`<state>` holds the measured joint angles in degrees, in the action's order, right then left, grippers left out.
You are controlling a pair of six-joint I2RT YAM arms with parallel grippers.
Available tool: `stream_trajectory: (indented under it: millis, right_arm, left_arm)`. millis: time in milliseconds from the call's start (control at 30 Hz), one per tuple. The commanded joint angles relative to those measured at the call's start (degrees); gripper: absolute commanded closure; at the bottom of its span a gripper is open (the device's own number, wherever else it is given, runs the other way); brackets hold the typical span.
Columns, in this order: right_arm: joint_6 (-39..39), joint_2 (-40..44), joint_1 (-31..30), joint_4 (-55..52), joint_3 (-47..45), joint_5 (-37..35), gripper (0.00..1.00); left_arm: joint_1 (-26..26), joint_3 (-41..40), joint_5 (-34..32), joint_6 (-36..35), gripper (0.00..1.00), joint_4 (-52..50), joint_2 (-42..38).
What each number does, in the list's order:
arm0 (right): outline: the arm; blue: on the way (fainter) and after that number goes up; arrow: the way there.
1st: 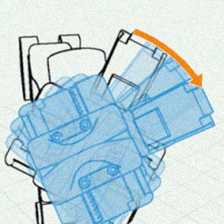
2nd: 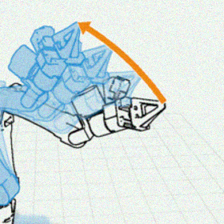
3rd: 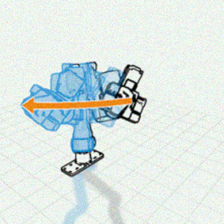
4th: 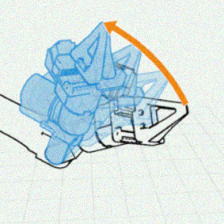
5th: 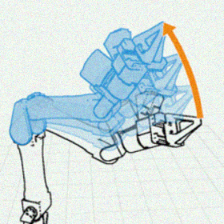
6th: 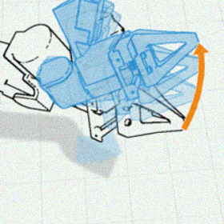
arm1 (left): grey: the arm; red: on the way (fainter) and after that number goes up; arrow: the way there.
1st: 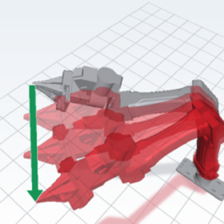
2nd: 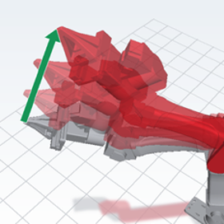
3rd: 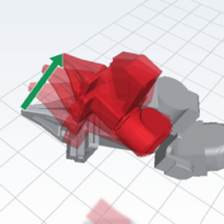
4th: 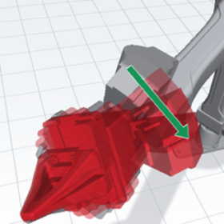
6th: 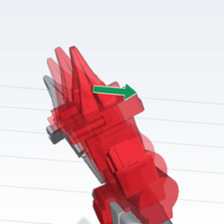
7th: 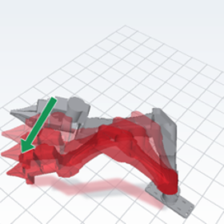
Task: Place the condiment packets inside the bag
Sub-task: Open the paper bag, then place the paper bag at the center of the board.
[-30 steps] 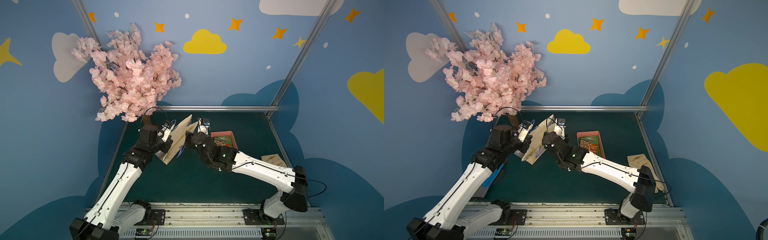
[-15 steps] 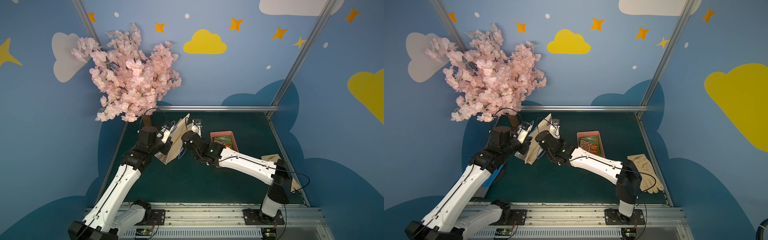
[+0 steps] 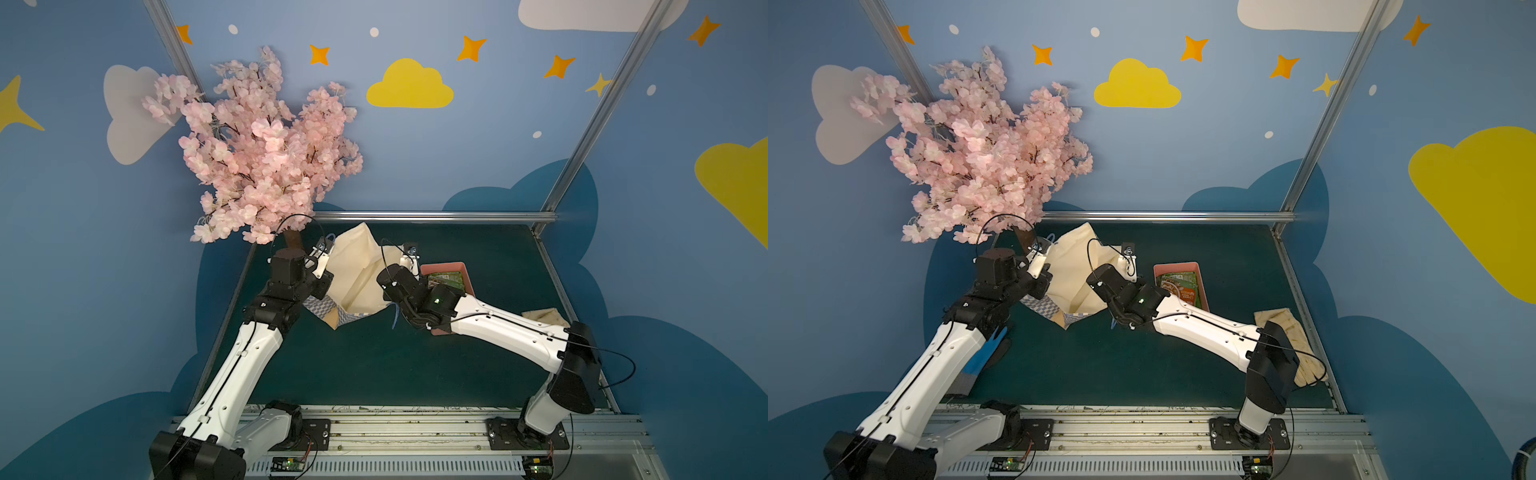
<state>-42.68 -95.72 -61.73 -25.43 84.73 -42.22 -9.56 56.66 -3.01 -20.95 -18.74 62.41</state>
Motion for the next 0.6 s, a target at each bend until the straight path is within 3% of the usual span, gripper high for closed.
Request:
stream_trajectory:
  millis: [0,167,300,433,567]
  right_arm:
    - [2.7,3.4,1.1,-5.3,-0.8,-0.2,1.00]
    - [6.7,2.7,0.8,-7.8,3.3,1.1,1.00]
    - [11.4,-1.6,1.9,-13.2,11.7,3.9,1.00]
    - [13.4,-4.8,3.3,-15.5,16.1,9.0,0.99]
    - [12.1,-4.5,3.9,-14.9,15.7,13.4,0.83]
  left_arm:
    - [1.5,-2.2,-1.9,-4.1,0.96,1.9,1.1]
    - [0.9,-1.1,3.6,-3.6,0.95,-0.3,-0.8]
    - [-2.0,2.0,9.0,-2.6,0.92,-5.1,-3.6]
    - [-5.3,4.5,9.3,-1.2,0.92,-9.0,-5.0]
    - [-6.0,4.2,6.9,1.5,0.92,-10.7,-3.2]
